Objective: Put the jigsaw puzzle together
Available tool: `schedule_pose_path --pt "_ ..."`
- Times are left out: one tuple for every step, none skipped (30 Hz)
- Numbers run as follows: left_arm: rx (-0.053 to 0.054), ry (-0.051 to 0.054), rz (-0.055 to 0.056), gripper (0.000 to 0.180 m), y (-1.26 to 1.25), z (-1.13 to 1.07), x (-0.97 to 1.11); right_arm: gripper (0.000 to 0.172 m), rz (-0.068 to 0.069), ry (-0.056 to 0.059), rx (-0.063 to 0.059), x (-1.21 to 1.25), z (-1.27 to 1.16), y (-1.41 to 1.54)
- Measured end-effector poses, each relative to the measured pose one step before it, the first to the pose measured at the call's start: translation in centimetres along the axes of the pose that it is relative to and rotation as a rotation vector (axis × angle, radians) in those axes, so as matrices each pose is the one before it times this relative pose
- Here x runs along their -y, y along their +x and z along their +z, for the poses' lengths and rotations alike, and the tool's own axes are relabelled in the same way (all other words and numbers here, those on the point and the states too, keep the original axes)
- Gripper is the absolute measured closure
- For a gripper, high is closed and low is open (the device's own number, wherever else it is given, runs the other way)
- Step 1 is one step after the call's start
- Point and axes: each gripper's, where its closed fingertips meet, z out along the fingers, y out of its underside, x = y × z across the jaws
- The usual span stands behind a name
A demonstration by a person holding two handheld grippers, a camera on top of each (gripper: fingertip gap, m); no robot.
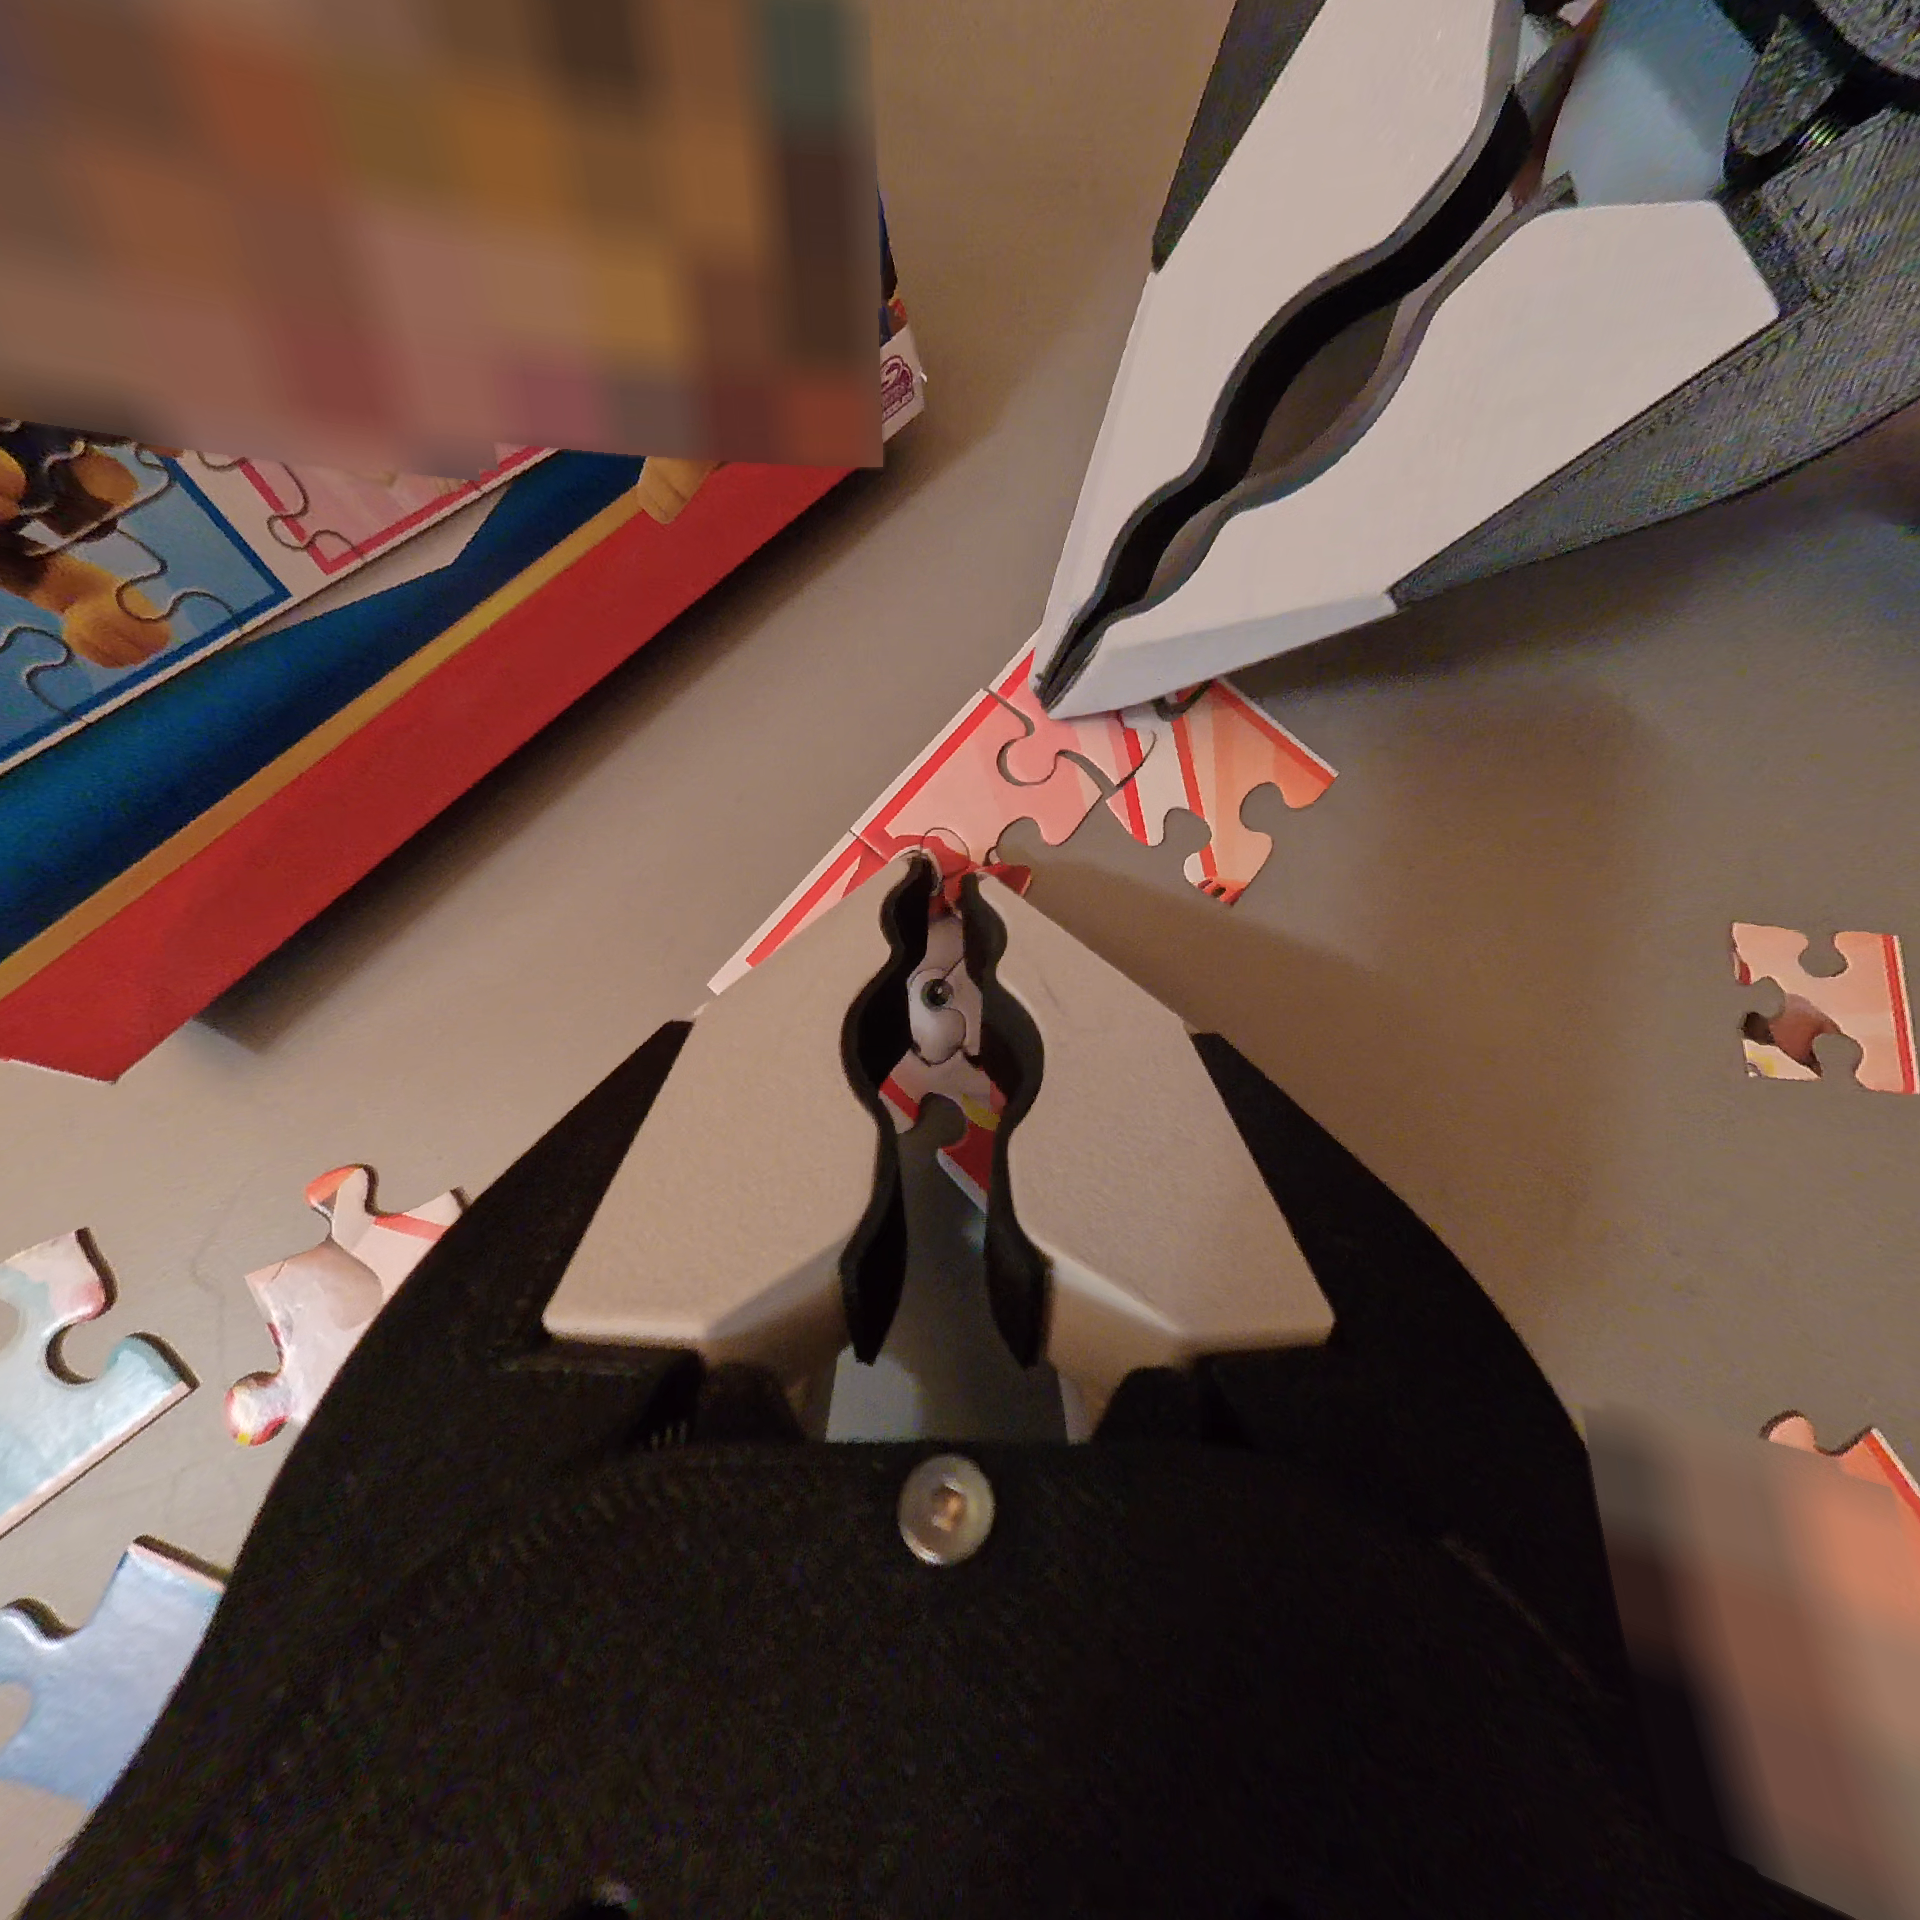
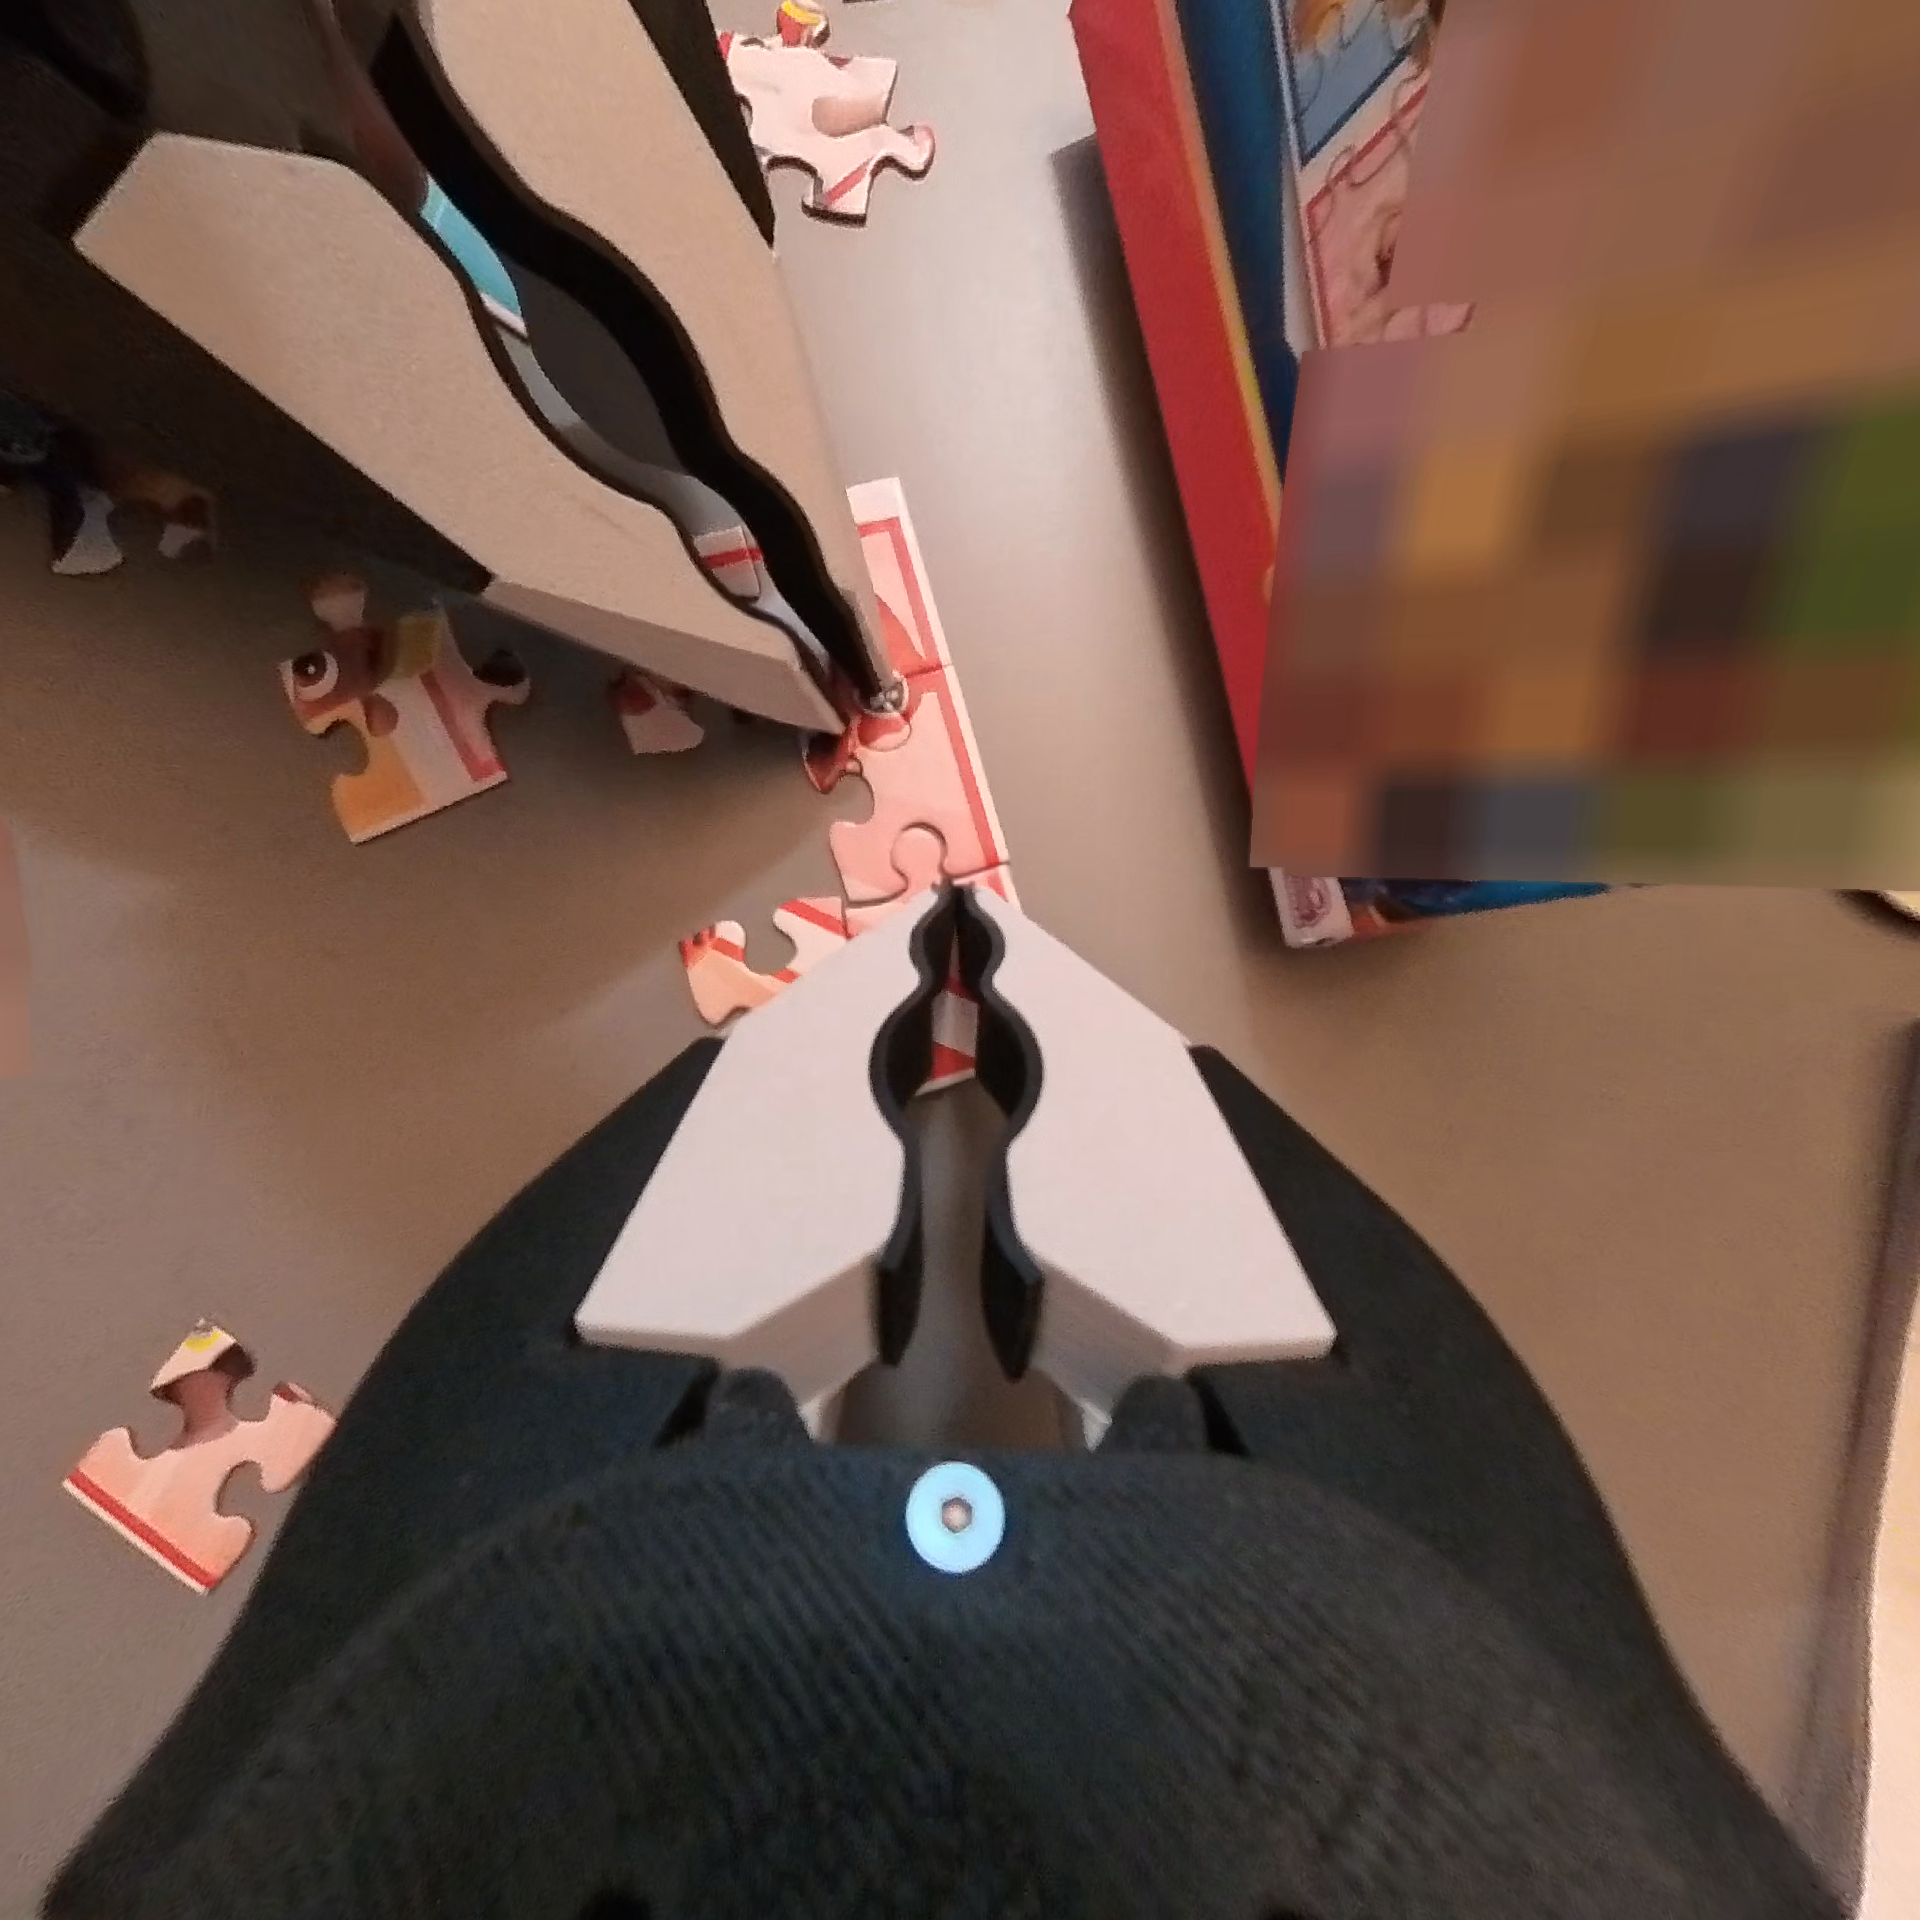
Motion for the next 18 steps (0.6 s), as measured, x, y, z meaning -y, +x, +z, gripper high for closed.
schedule_pose_path --pt "0.0042 -0.0015 0.0054 0.178 -0.039 -0.028 -0.033 0.172 0.0005 0.0015 0.0018 0.094 0.062 -0.074" --pt "0.0041 -0.0013 0.0051 0.178 -0.043 -0.031 -0.019 0.172 0.0004 0.0002 0.001 0.072 0.051 -0.049" --pt "0.0037 -0.0007 0.0026 0.178 -0.057 -0.016 -0.023 0.172 -0.0007 -0.0004 0.0003 0.044 0.033 -0.053" --pt "0.0 0.0004 0.0003 0.178 -0.011 -0.01 -0.007 0.172 0.0 -0.002 -0.0017 0.018 0.006 -0.012" --pt "-0.0023 0.0001 -0.0009 0.179 0.018 0.006 -0.02 0.172 0.0012 -0.0032 -0.002 0.004 0.001 0.015" --pt "-0.0022 0.0007 -0.0016 0.179 0.008 0.006 -0.015 0.172 0.0004 -0.0036 -0.0023 -0.007 0.005 0.001" --pt "-0.0022 0.0004 -0.0021 0.179 -0.002 0.0 -0.021 0.172 -0.0018 -0.0028 -0.0032 0.004 0.01 0.008" --pt "-0.0026 0.0001 -0.0023 0.178 -0.003 0.001 -0.021 0.172 -0.0025 -0.002 -0.004 0.019 0.018 0.01" --pt "-0.0025 0.0002 -0.0026 0.178 -0.007 -0.005 -0.025 0.172 -0.0022 -0.0017 -0.0046 0.028 0.023 0.026" --pt "-0.0021 -0.0003 -0.0019 0.178 -0.018 -0.001 -0.039 0.172 -0.0024 -0.0027 -0.0048 0.003 0.032 0.029" --pt "-0.002 0.0004 -0.0021 0.178 -0.008 -0.013 -0.019 0.172 -0.0032 -0.0032 -0.0039 0.009 0.024 0.018" --pt "-0.0027 0.0015 -0.0027 0.178 -0.003 -0.004 0.0 0.172 -0.0035 0.0005 -0.0026 0.06 -0.013 -0.023" --pt "-0.0028 0.0007 -0.0021 0.178 0.02 0.005 -0.014 0.172 -0.0034 0.0051 0.0035 0.12 -0.068 -0.101" --pt "-0.0023 0.001 -0.0016 0.178 -0.003 0.004 -0.012 0.172 -0.0015 0.0097 0.0074 0.182 -0.123 -0.139" --pt "-0.0021 0.0014 -0.002 0.179 0.005 -0.003 -0.003 0.172 0.0001 0.0105 0.003 0.19 -0.156 -0.053" --pt "-0.0024 0.0014 -0.0028 0.179 0.011 -0.01 -0.009 0.172 0.0002 0.0073 -0.0018 0.141 -0.168 0.036" --pt "-0.0022 0.0014 -0.0024 0.179 0.006 0.005 0.007 0.172 -0.0003 0.0019 -0.0017 0.019 -0.142 0.035" --pt "-0.0018 0.0012 -0.0015 0.179 0.002 0.001 0.0 0.172 -0.0001 -0.0031 -0.0014 -0.064 -0.112 0.036"
